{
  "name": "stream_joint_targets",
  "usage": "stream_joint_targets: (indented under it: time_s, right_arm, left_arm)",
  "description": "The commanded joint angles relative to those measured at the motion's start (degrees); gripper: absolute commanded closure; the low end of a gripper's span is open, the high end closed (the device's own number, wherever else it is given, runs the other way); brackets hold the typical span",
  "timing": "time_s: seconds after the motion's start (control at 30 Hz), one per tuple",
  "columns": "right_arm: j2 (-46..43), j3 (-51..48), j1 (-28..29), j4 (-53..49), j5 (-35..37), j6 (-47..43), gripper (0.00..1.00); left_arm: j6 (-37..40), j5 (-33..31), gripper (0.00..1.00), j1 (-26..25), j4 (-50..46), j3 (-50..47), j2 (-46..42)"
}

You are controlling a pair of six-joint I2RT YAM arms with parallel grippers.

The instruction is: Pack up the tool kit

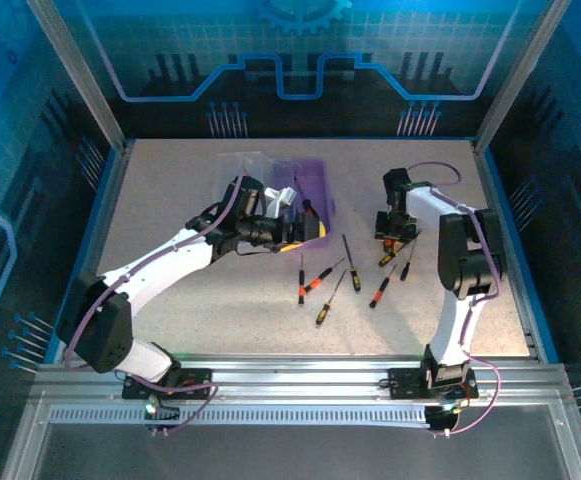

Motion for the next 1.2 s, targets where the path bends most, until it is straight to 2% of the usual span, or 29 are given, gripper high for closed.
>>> stream_joint_targets:
  time_s: [0.0, 0.23, 0.6, 0.73, 0.97, 1.17]
  right_arm:
    - [1.1, 1.3, -0.5, 0.3, -1.1, -0.4, 0.63]
    - [-1.5, -0.1, -0.6, 2.7, -0.1, 0.1, 0.73]
    - [-4.0, 0.3, -0.6, 2.9, -0.2, 0.4, 0.76]
    - [-6.2, -1.6, -0.5, 5.2, -3.8, 1.6, 0.77]
    - [-11.4, -0.2, 2.2, 5.3, -5.1, 3.0, 0.77]
    - [-9.9, 6.9, 7.8, 3.3, -4.7, 3.5, 0.77]
  left_arm:
    - [1.9, 0.3, 0.01, -0.2, -1.5, 2.0, 0.1]
    - [2.7, -0.3, 0.01, -0.1, -2.3, 2.3, 0.0]
    - [3.1, -1.1, 0.01, 0.1, -3.0, 2.5, -0.2]
    - [3.6, -1.4, 0.01, 0.6, -4.0, 3.0, -0.5]
    - [3.2, -2.3, 0.01, 5.7, -4.0, 3.0, -4.1]
    - [1.2, -3.9, 0.0, 12.3, -4.3, 2.6, -5.1]
